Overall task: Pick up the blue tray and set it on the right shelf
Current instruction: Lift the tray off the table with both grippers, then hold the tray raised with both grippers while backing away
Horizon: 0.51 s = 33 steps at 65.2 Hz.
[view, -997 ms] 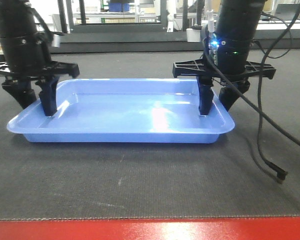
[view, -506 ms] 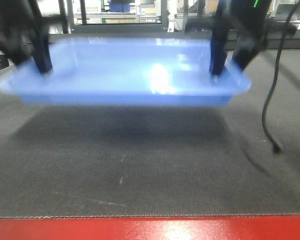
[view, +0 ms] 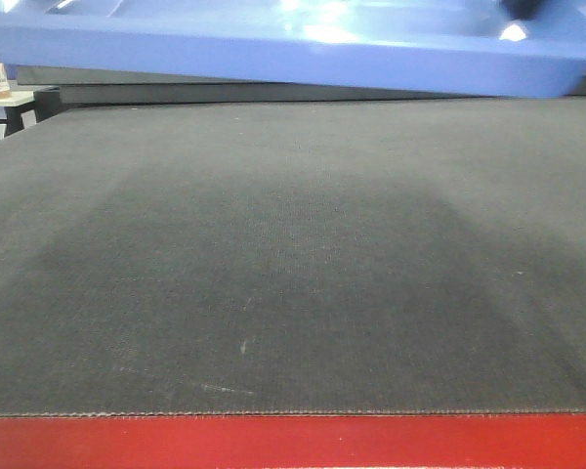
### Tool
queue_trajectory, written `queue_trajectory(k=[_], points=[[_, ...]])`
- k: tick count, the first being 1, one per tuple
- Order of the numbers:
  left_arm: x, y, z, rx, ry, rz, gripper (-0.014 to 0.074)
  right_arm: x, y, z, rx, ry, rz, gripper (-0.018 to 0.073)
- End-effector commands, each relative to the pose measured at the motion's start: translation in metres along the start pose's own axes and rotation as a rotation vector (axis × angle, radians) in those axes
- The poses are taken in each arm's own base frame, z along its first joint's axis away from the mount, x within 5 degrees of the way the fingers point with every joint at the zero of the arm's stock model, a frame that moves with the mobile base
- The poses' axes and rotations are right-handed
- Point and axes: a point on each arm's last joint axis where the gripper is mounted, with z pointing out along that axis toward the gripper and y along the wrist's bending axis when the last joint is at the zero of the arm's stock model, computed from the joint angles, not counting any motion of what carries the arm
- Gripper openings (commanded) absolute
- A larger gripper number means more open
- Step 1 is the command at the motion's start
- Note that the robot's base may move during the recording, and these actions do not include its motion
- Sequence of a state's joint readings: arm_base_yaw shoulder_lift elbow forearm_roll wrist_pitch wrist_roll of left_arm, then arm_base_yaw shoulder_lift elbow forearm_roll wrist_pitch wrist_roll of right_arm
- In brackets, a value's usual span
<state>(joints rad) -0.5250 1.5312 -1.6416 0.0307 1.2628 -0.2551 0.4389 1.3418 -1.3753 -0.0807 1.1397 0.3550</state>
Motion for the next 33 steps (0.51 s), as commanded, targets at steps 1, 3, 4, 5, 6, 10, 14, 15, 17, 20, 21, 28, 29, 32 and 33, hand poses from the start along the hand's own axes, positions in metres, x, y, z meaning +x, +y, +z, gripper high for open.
queue_trajectory(k=[1,3,4,5,6,10,14,15,17,20,21,28,29,32,33], points=[[0.017,-0.016,-0.020,0.022,0.035,0.040,-0.0047,0.002,-0.001,-0.032,-0.025,-0.111,-0.054,0.0056],[0.021,-0.020,-0.018,0.026,0.047,0.049,-0.0047,0.003,-0.002,-0.037,-0.028,-0.121,-0.053,0.0056],[0.023,-0.022,-0.016,0.027,0.059,0.054,-0.0047,0.004,-0.002,-0.040,-0.031,-0.129,-0.053,0.0056],[0.025,-0.025,-0.015,0.030,0.064,0.063,-0.0047,0.004,-0.003,-0.041,-0.031,-0.131,-0.052,0.0056],[0.027,-0.027,-0.013,0.031,0.073,0.070,-0.0047,0.005,-0.003,-0.043,-0.033,-0.136,-0.052,0.0056],[0.035,-0.032,-0.010,0.035,0.096,0.086,-0.0047,0.007,-0.004,-0.048,-0.035,-0.144,-0.051,0.0056],[0.041,-0.034,-0.006,0.033,0.119,0.085,-0.0047,0.010,-0.005,-0.051,-0.033,-0.139,-0.050,0.0056],[0.043,-0.035,-0.007,0.034,0.120,0.086,-0.0047,0.010,-0.005,-0.051,-0.032,-0.137,-0.050,0.0056],[0.046,-0.035,-0.005,0.032,0.131,0.088,-0.0047,0.011,-0.006,-0.051,-0.030,-0.130,-0.050,0.0056],[0.049,-0.034,-0.006,0.033,0.133,0.090,-0.0047,0.012,-0.006,-0.050,-0.028,-0.125,-0.050,0.0056],[0.050,-0.034,-0.007,0.033,0.132,0.087,-0.0047,0.012,-0.006,-0.050,-0.028,-0.123,-0.050,0.0056],[0.053,-0.032,-0.015,0.038,0.115,0.072,-0.0048,0.013,-0.006,-0.047,-0.024,-0.113,-0.051,0.0056],[0.053,-0.032,-0.015,0.038,0.112,0.072,-0.0048,0.013,-0.006,-0.047,-0.024,-0.113,-0.051,0.0056],[0.054,-0.031,-0.018,0.036,0.104,0.073,-0.0048,0.013,-0.006,-0.047,-0.024,-0.113,-0.051,0.0056],[0.054,-0.030,-0.018,0.034,0.103,0.073,-0.0048,0.013,-0.006,-0.047,-0.025,-0.115,-0.051,0.0056]])
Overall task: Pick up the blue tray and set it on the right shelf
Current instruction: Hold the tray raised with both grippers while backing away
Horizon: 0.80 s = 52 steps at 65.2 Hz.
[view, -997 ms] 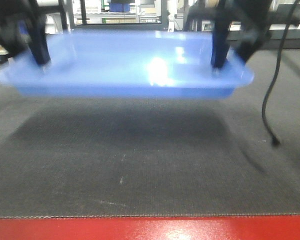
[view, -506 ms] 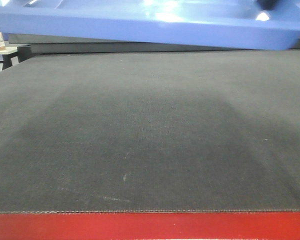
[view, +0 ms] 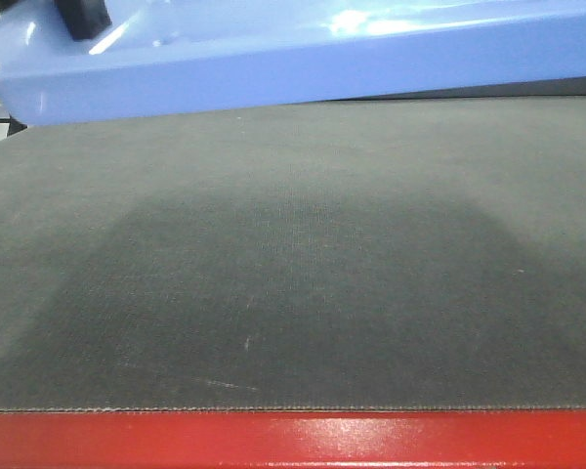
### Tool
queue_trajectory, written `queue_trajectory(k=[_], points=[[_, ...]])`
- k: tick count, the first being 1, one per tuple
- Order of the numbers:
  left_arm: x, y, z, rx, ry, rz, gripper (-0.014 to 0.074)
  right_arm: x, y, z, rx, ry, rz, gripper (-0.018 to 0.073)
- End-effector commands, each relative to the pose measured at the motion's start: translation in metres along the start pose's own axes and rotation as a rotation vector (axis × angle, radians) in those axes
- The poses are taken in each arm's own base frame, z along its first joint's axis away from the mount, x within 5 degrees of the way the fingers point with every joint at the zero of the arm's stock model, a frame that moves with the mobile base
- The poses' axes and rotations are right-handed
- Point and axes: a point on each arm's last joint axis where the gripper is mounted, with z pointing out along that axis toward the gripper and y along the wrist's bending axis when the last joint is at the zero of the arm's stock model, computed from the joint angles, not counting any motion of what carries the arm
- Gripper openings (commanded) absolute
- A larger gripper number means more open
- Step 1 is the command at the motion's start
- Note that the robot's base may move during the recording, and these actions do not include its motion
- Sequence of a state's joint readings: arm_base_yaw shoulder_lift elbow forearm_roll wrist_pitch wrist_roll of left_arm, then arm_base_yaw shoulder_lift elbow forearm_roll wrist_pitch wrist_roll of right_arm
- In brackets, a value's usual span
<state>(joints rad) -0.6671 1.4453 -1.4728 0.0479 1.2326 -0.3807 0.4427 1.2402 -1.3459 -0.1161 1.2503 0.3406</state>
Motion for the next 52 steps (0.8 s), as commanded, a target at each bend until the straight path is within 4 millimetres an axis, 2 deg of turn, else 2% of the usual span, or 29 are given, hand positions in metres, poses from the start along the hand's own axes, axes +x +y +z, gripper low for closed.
queue_trajectory(k=[1,52], points=[[0.0135,-0.0005,-0.0229,-0.002,0.041,0.064,-0.0048,-0.0081,0.0046,-0.0189,-0.068,-0.141,-0.025,0.0056],[0.0137,-0.0007,-0.0235,0.002,0.039,0.063,-0.0048,-0.0080,0.0046,-0.0189,-0.067,-0.140,-0.025,0.0056]])
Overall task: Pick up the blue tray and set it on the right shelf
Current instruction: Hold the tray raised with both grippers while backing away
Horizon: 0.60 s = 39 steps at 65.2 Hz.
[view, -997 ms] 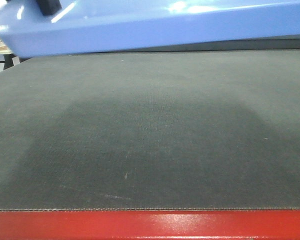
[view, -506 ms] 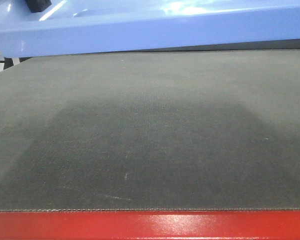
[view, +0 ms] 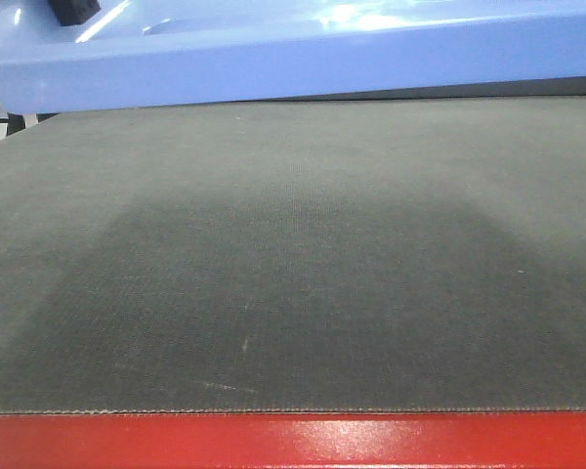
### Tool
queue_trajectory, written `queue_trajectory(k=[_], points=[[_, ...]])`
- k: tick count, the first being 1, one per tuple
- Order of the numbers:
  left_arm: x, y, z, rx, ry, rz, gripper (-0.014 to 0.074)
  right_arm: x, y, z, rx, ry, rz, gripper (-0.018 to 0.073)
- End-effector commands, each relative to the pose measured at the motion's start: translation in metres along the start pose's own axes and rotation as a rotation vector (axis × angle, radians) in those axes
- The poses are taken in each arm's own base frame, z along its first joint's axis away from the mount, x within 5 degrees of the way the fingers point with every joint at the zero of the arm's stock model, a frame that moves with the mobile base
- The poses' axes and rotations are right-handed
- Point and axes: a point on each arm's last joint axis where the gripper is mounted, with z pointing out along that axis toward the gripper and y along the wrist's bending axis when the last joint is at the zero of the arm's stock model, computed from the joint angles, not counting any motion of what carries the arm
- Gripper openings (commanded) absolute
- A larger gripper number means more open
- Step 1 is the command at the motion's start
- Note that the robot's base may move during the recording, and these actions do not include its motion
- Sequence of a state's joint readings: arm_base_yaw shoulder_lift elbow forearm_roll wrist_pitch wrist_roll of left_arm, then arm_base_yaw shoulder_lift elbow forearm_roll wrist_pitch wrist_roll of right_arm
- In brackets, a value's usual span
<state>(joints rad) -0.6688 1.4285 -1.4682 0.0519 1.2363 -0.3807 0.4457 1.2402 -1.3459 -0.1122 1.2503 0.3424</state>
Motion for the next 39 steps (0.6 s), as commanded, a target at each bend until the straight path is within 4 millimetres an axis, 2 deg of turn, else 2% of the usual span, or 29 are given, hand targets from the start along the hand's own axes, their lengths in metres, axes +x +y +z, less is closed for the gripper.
queue_trajectory(k=[1,39], points=[[0.0110,-0.0018,-0.0184,0.003,0.048,0.061,-0.0048,-0.0083,0.0037,-0.0188,-0.062,-0.141,-0.025,0.0056],[0.0110,-0.0018,-0.0184,0.003,0.048,0.061,-0.0048,-0.0084,0.0038,-0.0185,-0.062,-0.140,-0.025,0.0056]])
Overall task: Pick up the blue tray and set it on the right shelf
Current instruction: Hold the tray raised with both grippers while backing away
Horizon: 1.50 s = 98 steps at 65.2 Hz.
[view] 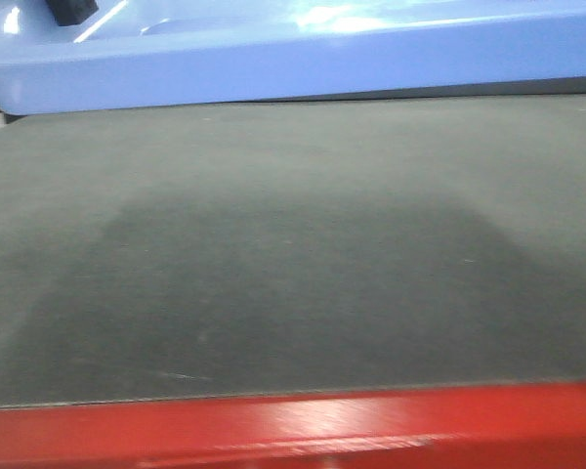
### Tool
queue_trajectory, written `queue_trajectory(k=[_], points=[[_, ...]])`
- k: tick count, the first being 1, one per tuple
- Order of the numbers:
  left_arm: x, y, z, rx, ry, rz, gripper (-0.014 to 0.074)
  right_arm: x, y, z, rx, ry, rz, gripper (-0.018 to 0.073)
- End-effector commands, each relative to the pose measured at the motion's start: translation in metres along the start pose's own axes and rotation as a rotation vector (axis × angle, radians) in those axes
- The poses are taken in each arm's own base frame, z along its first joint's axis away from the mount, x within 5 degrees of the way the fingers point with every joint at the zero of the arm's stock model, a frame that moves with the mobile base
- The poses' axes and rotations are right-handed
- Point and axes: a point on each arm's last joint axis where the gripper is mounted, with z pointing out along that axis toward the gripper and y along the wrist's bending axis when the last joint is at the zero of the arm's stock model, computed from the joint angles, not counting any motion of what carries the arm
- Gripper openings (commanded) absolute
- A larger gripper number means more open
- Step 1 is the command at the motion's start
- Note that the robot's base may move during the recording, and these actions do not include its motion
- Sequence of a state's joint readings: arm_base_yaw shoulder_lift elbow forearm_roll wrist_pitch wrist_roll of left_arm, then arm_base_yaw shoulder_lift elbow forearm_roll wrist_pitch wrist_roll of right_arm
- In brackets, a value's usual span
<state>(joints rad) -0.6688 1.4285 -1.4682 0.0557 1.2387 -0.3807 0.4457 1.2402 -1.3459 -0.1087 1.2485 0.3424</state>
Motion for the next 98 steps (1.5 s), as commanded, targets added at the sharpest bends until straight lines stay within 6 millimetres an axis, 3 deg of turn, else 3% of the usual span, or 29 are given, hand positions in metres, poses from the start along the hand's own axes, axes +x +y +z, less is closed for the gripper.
queue_trajectory(k=[1,98], points=[[0.0109,-0.0021,-0.0184,0.007,0.047,0.060,-0.0048,-0.0084,0.0035,-0.0185,-0.058,-0.140,-0.027,0.0056],[0.0109,-0.0021,-0.0184,0.007,0.047,0.060,-0.0048,-0.0083,0.0035,-0.0185,-0.058,-0.139,-0.027,0.0056]])
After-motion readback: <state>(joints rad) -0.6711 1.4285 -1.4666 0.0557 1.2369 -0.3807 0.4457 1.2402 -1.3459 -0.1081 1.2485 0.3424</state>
